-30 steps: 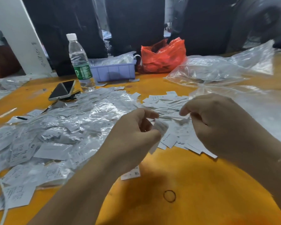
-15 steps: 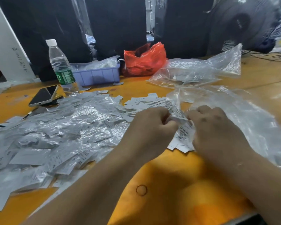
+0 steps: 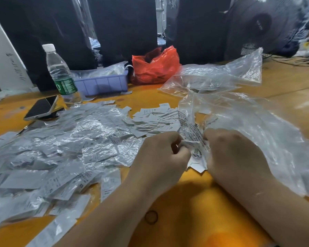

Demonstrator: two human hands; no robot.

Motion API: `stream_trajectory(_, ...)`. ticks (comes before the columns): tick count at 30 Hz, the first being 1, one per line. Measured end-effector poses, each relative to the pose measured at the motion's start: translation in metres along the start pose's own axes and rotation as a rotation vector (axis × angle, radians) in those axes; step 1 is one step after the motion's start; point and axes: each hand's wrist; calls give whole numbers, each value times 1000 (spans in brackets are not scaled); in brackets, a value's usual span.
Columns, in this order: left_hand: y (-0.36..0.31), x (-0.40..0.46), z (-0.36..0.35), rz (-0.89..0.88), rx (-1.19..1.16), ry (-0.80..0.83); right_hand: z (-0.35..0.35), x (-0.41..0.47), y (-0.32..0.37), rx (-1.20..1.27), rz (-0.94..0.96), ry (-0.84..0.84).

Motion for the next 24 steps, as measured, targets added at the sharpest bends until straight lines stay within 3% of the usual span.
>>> stream_trajectory(7, 2, 1, 9, 30, -12, -17, -4, 0, -5, 98, 53, -135)
stream_trajectory(10, 5, 0, 17, 73, -28, 20, -4, 2, -7, 318, 146, -275)
stream_trajectory(13, 8, 4, 31, 150, -27, 61, 2, 4, 1, 622, 168, -312)
stream_trajectory(15, 8, 8, 45, 204, -58, 38, 6, 7, 8, 784, 113, -241)
stream_trajectory(19, 15, 10, 74, 241, -104, -28, 19, 24, 29, 1130, -19, 60)
stream_trajectory(24, 33, 2, 88, 275, -234, -179, 27, 53, 64, 1283, 33, 230)
Point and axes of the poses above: each hand's wrist, its own x-axis towards the middle knuckle, its own z-axis out of the back of the hand, y = z × x, and after that the axes turned 2 degrees about -z, right-handed
